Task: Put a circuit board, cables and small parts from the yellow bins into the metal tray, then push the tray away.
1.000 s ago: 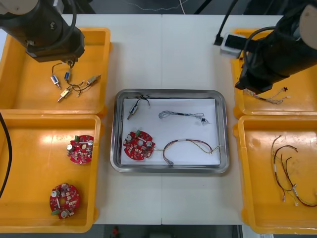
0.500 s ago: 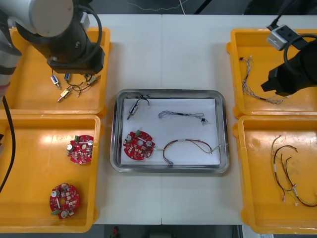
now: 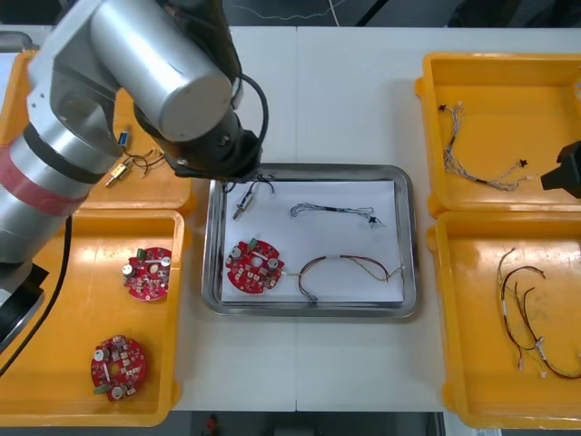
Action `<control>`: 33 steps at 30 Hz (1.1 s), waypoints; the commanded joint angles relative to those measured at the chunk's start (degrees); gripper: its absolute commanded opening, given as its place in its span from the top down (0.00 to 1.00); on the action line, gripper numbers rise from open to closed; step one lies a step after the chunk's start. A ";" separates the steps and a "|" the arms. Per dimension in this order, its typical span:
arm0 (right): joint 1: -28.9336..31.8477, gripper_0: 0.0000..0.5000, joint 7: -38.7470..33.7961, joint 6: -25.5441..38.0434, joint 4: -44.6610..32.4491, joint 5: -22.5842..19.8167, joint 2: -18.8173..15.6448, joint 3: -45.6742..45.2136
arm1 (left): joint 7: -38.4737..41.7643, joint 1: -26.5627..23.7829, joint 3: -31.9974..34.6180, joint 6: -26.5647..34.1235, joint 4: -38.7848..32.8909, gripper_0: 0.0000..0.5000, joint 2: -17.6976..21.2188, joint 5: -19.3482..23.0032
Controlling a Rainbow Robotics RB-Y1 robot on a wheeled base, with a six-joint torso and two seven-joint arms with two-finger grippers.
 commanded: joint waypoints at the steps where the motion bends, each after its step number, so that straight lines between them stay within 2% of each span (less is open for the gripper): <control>1: 4.22 0.00 -4.10 0.18 -2.41 -0.93 -3.39 -3.94 | 6.56 -0.29 -4.80 -3.06 -1.89 1.00 -2.30 -1.70; 11: 9.23 0.00 -5.50 0.18 -2.67 -0.32 -3.65 -7.63 | 7.79 -0.29 -10.95 -10.27 4.17 1.00 -4.50 -4.25; 16: 11.16 0.00 -10.34 0.18 -4.34 -0.50 -3.56 -7.55 | 8.31 -0.29 -13.67 -15.11 8.39 1.00 -5.64 -6.45; 20: 12.22 0.00 -12.62 0.18 -7.59 -0.32 -3.21 -7.19 | 8.49 -0.29 -14.38 -16.60 10.15 1.00 -5.90 -6.62; 33: 16.52 0.00 -13.32 0.18 -14.54 0.38 -1.10 -6.93 | 9.37 1.21 -16.22 -18.45 10.85 1.00 -5.82 -7.85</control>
